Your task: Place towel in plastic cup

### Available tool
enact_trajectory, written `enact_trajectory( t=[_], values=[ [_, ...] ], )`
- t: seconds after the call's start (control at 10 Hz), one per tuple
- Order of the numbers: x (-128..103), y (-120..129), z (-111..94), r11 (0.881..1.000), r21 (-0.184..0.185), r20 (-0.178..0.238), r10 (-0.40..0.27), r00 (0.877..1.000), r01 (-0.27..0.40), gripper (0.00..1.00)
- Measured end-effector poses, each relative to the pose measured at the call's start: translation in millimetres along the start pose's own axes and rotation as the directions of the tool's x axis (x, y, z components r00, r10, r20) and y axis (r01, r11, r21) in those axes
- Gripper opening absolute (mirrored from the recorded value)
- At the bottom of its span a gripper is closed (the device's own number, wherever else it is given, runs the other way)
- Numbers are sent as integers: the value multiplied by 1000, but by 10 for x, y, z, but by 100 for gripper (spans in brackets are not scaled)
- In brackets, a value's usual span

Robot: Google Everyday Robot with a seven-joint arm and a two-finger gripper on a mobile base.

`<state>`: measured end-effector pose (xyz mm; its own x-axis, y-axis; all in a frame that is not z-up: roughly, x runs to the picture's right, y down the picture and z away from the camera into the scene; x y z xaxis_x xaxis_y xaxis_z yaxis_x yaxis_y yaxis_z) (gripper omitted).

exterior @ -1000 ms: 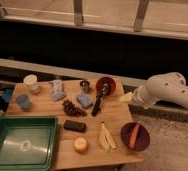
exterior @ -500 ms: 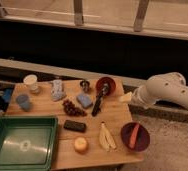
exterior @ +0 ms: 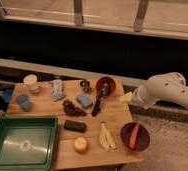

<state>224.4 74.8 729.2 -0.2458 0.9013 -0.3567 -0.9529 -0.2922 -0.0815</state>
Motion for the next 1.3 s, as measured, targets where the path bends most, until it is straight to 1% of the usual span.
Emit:
enact_trajectory(
  t=[0.7, 0.9, 1.0, 1.1, 1.2, 1.3],
  values=[
    [-5, 2, -9, 1000, 0, 2, -1, 1000, 1, 80],
    [-5, 5, -13, 1000, -3, 4, -10, 1000, 10, 80],
    [5, 38, -46, 999, 4, 19, -43, 999, 43, 80],
    [22, 140, -54, 995, 8, 25, -100, 995, 99, 80],
    [39, 307, -54, 988, 3, 32, -152, 988, 152, 80],
    [68, 507, -35, 978, -3, 36, -210, 977, 210, 80]
  ],
)
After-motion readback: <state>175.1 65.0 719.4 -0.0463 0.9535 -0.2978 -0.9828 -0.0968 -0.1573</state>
